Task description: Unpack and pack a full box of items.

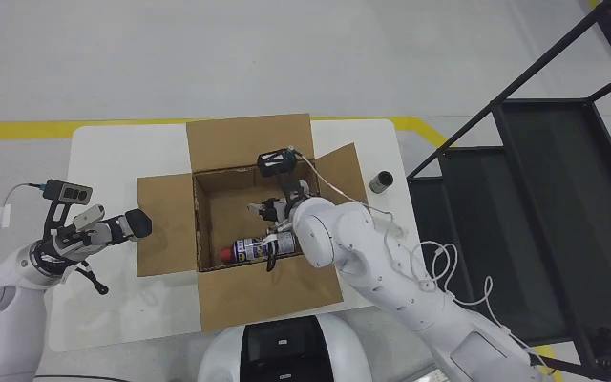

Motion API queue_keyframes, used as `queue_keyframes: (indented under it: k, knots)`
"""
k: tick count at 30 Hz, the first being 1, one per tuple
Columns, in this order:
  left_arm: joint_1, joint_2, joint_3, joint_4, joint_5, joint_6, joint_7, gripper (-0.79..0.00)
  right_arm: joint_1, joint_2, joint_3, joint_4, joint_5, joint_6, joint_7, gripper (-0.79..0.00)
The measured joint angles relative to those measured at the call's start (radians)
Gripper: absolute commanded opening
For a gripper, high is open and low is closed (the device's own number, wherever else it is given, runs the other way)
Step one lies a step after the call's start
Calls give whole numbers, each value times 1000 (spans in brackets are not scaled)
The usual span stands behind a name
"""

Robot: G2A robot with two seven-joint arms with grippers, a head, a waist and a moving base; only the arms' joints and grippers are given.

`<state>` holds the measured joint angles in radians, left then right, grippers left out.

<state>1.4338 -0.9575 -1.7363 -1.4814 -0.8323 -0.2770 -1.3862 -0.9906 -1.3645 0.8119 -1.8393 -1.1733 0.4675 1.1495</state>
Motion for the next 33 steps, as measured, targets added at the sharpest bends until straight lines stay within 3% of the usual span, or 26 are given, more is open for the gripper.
queue_keyframes:
  k: [5,13,20,33]
  knots:
    - [0,0,0,0,0,0,0,0,60,0,-45,55,-38,-265,62,0]
    - [0,0,0,0,0,0,0,0,199,-31,-127,245,147,-638,147,0]
    - [0,0,0,0,0,0,0,0,317,-73,-218,430,196,-789,159,0]
    - [0,0,0,0,0,0,0,0,319,-74,-219,434,196,-789,158,0]
